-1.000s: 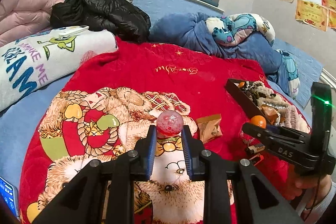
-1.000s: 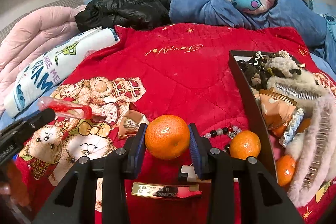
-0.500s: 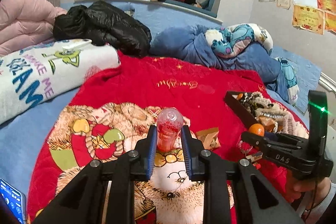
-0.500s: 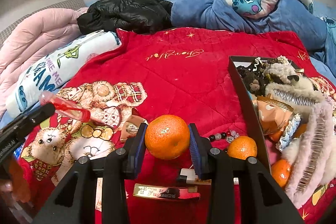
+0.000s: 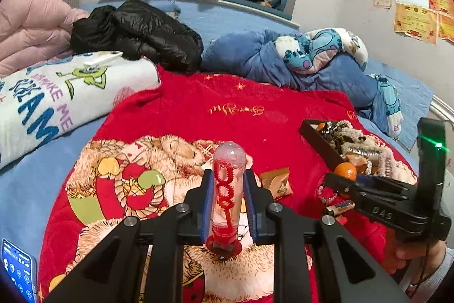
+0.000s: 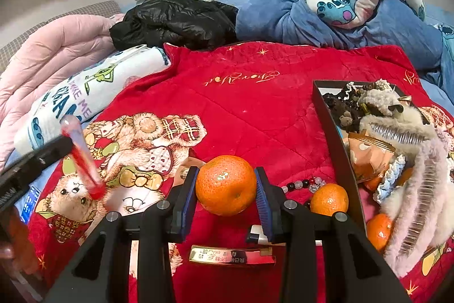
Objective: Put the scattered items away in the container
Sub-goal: 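Lift the bottle upright with the left tool while the right tool lifts the mandarin, then carry the bottle in the left tool while the right tool carries the mandarin toward the tray, then lower and open the left tool releasing the bottle while the right tool releases the mandarin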
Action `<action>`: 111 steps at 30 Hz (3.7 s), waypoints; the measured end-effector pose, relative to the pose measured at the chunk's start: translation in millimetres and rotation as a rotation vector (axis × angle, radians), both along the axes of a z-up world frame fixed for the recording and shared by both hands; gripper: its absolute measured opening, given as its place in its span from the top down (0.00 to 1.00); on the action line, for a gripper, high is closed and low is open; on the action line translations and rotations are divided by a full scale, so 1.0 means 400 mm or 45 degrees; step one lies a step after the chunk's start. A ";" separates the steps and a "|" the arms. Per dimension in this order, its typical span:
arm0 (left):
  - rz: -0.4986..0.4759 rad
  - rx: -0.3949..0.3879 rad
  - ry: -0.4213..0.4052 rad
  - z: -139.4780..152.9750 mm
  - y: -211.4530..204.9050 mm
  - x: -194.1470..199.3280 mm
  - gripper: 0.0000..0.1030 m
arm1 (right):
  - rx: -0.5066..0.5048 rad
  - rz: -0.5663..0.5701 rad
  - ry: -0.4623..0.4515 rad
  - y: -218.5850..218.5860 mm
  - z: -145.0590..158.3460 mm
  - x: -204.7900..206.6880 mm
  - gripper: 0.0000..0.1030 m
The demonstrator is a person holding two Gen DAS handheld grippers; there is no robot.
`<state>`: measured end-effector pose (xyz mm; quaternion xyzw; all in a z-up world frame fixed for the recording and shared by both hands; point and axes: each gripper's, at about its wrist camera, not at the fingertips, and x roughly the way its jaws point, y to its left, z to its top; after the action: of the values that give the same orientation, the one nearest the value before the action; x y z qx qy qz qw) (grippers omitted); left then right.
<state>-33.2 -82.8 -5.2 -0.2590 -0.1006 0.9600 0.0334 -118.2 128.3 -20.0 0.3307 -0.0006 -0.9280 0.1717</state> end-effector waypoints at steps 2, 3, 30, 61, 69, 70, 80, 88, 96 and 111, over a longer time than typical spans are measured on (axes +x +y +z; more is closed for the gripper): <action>0.005 -0.004 0.009 0.003 0.002 0.003 0.79 | 0.001 0.001 0.004 0.001 0.003 0.003 0.65; 0.001 -0.003 0.009 0.004 0.002 0.003 0.79 | -0.001 0.001 0.006 0.003 0.004 0.003 0.65; -0.156 0.031 0.121 0.130 0.176 0.030 0.79 | -0.040 -0.035 0.091 0.092 0.061 0.056 0.65; -0.487 0.049 0.251 0.302 0.707 0.003 0.79 | -0.156 -0.350 0.109 0.576 0.102 0.190 0.65; -0.448 0.035 0.276 0.367 0.719 -0.116 0.79 | -0.201 -0.341 0.099 0.598 0.143 0.082 0.65; -0.438 0.018 0.281 0.374 0.721 -0.144 0.79 | -0.208 -0.337 0.090 0.603 0.149 0.062 0.65; -0.409 -0.063 0.150 0.353 0.737 -0.383 0.79 | -0.081 -0.312 0.010 0.575 0.179 -0.169 0.64; -0.366 -0.019 -0.006 0.248 0.720 -0.505 0.80 | -0.073 -0.295 -0.083 0.560 0.133 -0.295 0.64; -0.349 -0.042 -0.154 0.137 0.738 -0.634 0.94 | -0.036 -0.337 -0.168 0.566 0.083 -0.367 0.64; -0.359 0.022 -0.143 0.120 0.683 -0.644 0.13 | -0.102 -0.337 -0.185 0.588 0.064 -0.381 0.29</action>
<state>-290.8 190.3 42.7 -0.3236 -0.0734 0.9289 0.1645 -270.5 363.5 5.6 0.3870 -0.0937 -0.9153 0.0604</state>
